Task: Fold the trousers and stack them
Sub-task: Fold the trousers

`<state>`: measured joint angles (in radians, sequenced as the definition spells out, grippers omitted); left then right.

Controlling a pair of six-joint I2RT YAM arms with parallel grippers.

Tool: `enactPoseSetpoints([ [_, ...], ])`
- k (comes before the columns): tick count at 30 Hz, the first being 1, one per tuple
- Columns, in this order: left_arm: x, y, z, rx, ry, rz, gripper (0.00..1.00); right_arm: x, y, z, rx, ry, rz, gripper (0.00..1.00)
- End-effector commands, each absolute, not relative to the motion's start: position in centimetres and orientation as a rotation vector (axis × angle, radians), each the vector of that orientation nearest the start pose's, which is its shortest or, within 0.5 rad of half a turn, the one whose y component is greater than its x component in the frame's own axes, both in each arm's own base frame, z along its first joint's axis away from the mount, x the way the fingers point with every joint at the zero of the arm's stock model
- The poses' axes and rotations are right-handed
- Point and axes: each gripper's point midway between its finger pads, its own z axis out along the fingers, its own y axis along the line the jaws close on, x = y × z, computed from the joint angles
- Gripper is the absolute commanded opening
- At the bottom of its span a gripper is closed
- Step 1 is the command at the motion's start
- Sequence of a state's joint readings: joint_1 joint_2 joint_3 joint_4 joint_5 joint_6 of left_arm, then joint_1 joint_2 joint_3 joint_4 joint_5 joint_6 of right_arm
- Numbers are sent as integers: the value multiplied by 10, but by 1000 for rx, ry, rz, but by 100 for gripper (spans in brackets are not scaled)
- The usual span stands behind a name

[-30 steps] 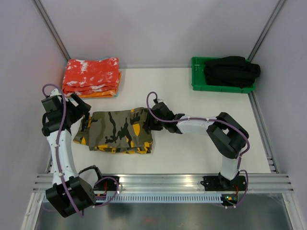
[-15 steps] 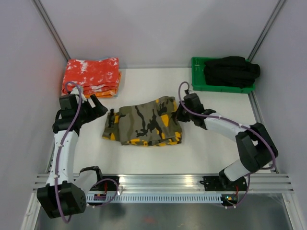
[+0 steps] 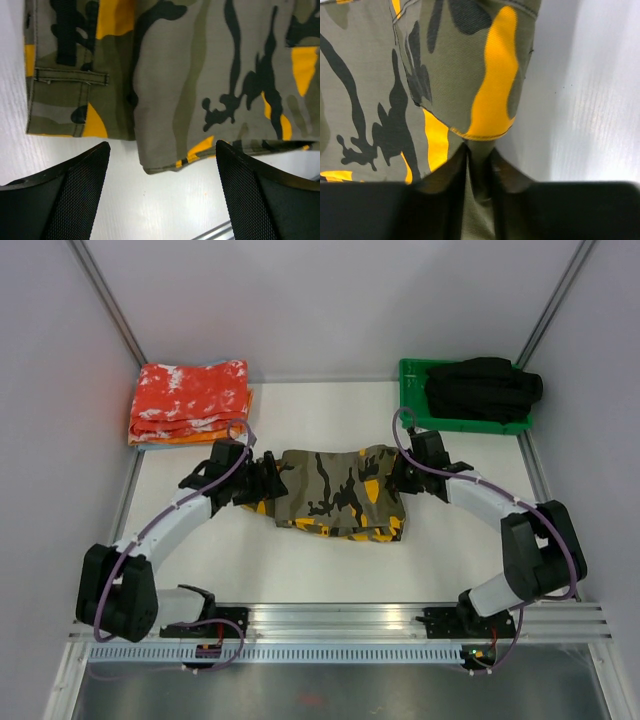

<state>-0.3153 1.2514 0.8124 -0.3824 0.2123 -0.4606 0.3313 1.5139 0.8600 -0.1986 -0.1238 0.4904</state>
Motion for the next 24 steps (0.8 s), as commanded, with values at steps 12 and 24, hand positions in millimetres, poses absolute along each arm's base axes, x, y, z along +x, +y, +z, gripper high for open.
enactPoseSetpoints([
  [12, 357, -173, 93, -112, 2372, -636, 79, 324, 150, 118, 127, 2417, 536, 71],
  [24, 368, -187, 83, -136, 2378, -714, 23, 317, 137, 114, 168, 2440, 479, 73],
])
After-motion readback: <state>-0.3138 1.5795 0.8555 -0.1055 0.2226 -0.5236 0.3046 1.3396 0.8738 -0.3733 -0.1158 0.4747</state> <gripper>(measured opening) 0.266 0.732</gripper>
